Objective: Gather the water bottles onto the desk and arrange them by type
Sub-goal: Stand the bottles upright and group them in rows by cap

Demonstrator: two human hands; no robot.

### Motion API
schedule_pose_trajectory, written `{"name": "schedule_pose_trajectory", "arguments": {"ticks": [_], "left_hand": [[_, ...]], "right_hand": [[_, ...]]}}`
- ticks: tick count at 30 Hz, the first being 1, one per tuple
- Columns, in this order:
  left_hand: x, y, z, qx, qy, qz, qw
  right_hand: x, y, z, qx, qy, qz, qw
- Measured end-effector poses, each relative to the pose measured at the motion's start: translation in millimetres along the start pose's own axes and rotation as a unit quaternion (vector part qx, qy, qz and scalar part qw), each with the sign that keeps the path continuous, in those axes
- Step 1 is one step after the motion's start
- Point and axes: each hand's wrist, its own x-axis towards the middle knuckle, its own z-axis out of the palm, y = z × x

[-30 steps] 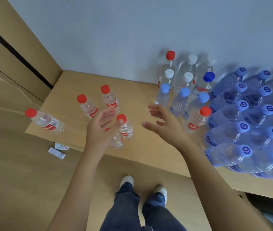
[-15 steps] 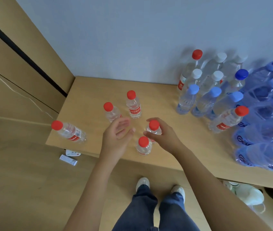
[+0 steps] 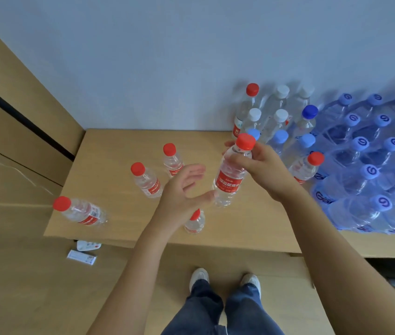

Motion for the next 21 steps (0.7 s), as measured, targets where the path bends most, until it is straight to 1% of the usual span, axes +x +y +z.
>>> {"name": "schedule_pose_trajectory", "arguments": {"ticks": [2, 5, 9, 12, 16, 21], "left_hand": [[3.5, 5.5, 16.8, 0.009, -0.042, 0.002, 0.999], [8.1, 14.9, 43.2, 0.012, -0.079, 0.007, 0.997], [5.8, 29.4, 73.5, -0.059, -0.122, -0.007, 0.991], [0.3, 34.7, 89.3, -0.091, -0.116, -0.016, 0.989], [-3.0, 41.1, 97.4, -0.087, -0.119, -0.025, 0.989], [-7.5, 43.7, 106.2, -0.097, -0.119, -0.046, 0.987]], "right_hand": [[-4.1, -16.0, -9.8, -0.012, -0.002, -0.022, 1.000], [-13.1, -32.8, -19.6, 0.014, -0.007, -0.041, 0.999], [-23.4, -45.3, -29.1, 0.046, 0.011, -0.048, 0.998], [-27.2, -48.2, -35.0, 0.070, 0.027, -0.036, 0.997], [-32.0, -46.1, -45.3, 0.077, 0.030, -0.031, 0.996], [-32.9, -44.3, -46.5, 0.142, 0.027, -0.009, 0.989]]}}
